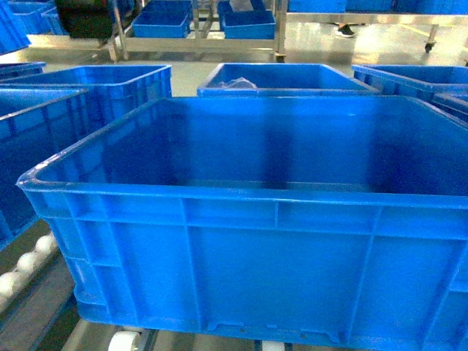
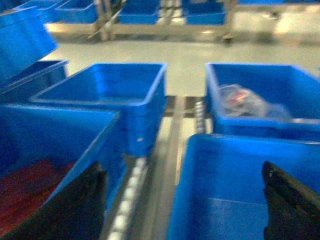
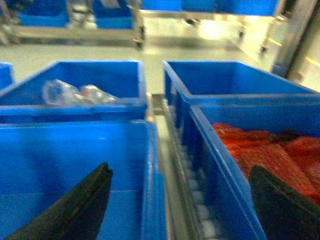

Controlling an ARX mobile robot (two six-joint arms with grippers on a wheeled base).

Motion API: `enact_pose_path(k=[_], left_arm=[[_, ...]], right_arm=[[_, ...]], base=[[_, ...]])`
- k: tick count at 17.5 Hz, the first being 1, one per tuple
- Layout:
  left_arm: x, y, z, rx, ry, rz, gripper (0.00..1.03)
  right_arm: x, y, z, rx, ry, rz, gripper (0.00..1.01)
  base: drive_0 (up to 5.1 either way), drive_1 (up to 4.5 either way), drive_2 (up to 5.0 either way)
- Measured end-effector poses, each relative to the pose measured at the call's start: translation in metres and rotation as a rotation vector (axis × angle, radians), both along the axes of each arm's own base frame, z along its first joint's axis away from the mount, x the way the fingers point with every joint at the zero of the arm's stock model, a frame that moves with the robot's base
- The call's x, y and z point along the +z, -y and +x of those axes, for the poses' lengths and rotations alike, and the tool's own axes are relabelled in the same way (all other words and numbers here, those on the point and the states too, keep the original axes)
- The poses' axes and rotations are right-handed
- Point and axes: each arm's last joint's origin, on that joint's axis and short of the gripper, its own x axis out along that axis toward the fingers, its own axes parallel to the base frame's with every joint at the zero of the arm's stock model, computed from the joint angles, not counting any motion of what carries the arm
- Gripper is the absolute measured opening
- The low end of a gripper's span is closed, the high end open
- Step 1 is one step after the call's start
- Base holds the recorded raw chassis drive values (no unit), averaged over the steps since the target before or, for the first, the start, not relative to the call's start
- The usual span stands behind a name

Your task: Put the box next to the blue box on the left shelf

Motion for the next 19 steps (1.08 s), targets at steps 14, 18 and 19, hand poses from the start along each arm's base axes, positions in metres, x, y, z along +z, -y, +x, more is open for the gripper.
enact_pose_path(k=[14, 18, 19], left_arm=[[-0.076, -0.072, -0.125, -0.101, 0.096, -0.029, 0.01], [-0.082, -0.085, -0.139, -0.089, 0.095, -0.03, 0.01], [-0.083, -0.084, -0.142, -0.099, 0.096, -0.03, 0.01]], right_arm=[[-0.049, 0.027, -0.109, 0.243, 0.117, 0.019, 0.02], [-0.056, 0.027, -0.121, 0.243, 0.148, 0.015, 0.02], [-0.06, 0.027, -0.123, 0.243, 0.126, 0.018, 0.02]], base=[[0.0, 0.0, 0.0], [0.0, 0.0, 0.0], [0.0, 0.0, 0.0]])
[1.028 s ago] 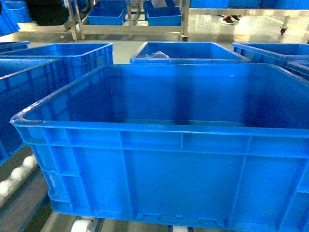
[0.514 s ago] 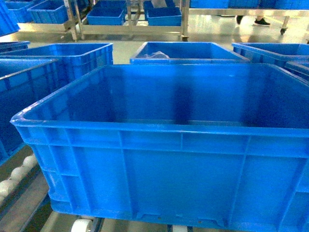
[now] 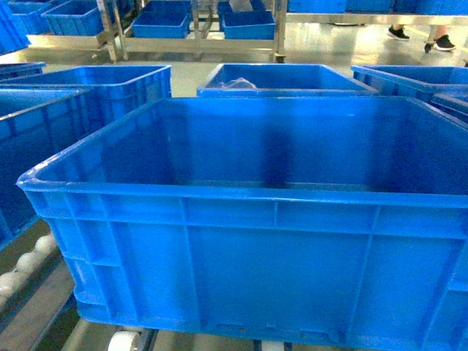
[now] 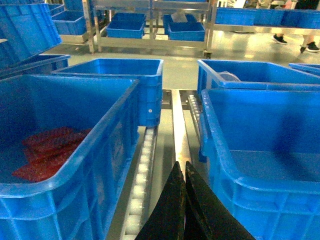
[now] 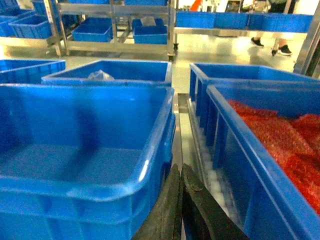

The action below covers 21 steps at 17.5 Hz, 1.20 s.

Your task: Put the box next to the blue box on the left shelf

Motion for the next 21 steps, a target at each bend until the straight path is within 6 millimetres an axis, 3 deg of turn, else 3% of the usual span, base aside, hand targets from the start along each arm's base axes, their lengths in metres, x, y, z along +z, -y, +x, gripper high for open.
enact_pose_path(k=[4, 8, 21], left_arm=[[-0.011, 0.001, -0.013, -0.005, 0.0, 0.0, 0.01], [-0.006, 0.0, -0.026, -0.005, 0.017, 0.0, 0.01], [-0.006, 0.0, -0.042, -0.006, 0.025, 0.0, 0.01]], right_arm=[[0.002, 0.0, -0.012, 0.0, 0.005, -0.001, 0.02], [0.004, 0.0, -0.024, 0.0, 0.008, -0.001, 0.02], [-0.001, 0.0, -0.042, 0.0, -0.032, -0.001, 0.02]], base=[[0.0, 0.0, 0.0], [0.0, 0.0, 0.0], [0.0, 0.0, 0.0]])
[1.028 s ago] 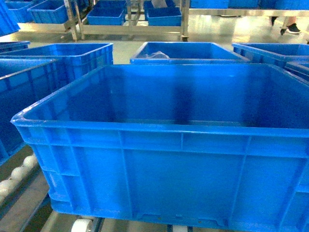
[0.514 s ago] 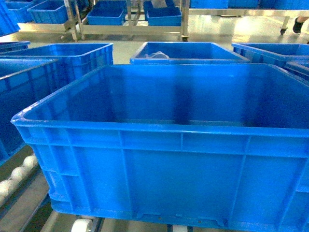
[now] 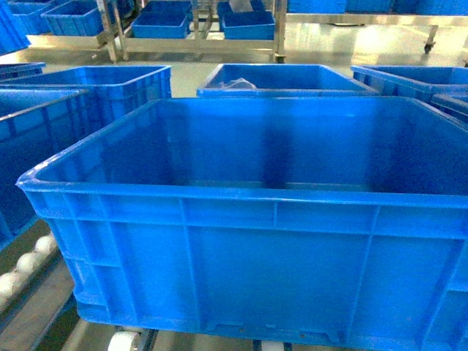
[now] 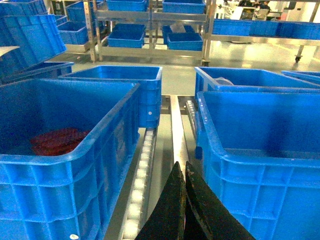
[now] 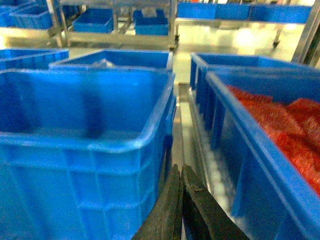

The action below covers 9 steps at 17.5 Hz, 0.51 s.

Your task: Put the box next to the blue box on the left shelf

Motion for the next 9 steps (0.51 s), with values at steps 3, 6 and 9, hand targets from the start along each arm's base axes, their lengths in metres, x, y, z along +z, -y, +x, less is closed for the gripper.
enact_pose_path(k=[3, 6, 9], left_arm=[[-0.006, 0.0, -0.009, -0.002, -0.048, 0.0, 0.01], [-0.005, 0.0, -0.011, 0.0, -0.024, 0.001, 0.01], [-0.004, 0.0, -0.011, 0.0, -0.013, 0.002, 0.01]], right_arm=[[0.003, 0.0, -0.006, 0.001, 0.042, 0.0, 0.02], [0.002, 0.0, -0.006, 0.001, 0.035, -0.001, 0.02], [0.002, 0.0, -0.006, 0.002, 0.034, -0.001, 0.02]], base=[[0.0, 0.0, 0.0], [0.0, 0.0, 0.0], [0.0, 0.0, 0.0]])
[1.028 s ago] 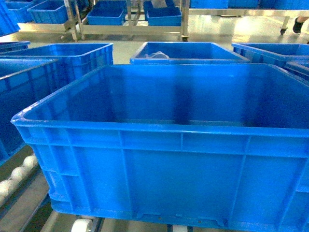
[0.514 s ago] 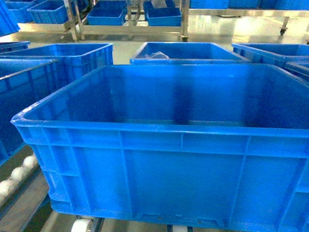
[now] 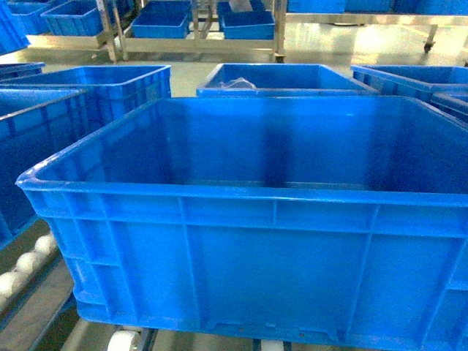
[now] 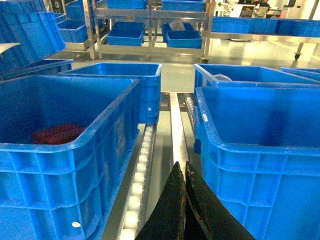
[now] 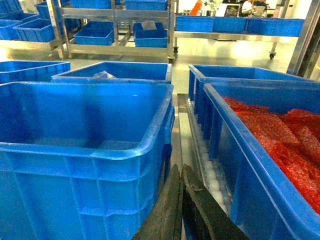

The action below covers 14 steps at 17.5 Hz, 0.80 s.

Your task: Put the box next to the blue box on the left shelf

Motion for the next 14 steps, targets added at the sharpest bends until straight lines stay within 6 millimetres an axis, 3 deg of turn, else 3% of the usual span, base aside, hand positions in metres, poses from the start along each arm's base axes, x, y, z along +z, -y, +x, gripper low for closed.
enact_pose_path(k=[3, 4, 11, 14], left_arm=[[-0.0003, 0.0, 0.0, 0.0, -0.003, 0.0, 0.01], [-0.0002, 0.0, 0.0, 0.0, -0.002, 0.0, 0.11], [-0.0002, 0.0, 0.0, 0.0, -0.002, 0.002, 1.0], [-0.0002, 0.0, 0.0, 0.0, -0.002, 0.002, 0.98]], right_arm=[[0.0001, 0.0, 0.0, 0.0, 0.001, 0.0, 0.02], [0.0, 0.0, 0.0, 0.0, 0.0, 0.0, 0.04], [0.0001, 0.0, 0.0, 0.0, 0.001, 0.0, 0.96], [0.0, 0.0, 0.0, 0.0, 0.0, 0.0, 0.98]], base=[[0.0, 0.0, 0.0], [0.0, 0.0, 0.0], [0.0, 0.0, 0.0], [0.0, 0.0, 0.0]])
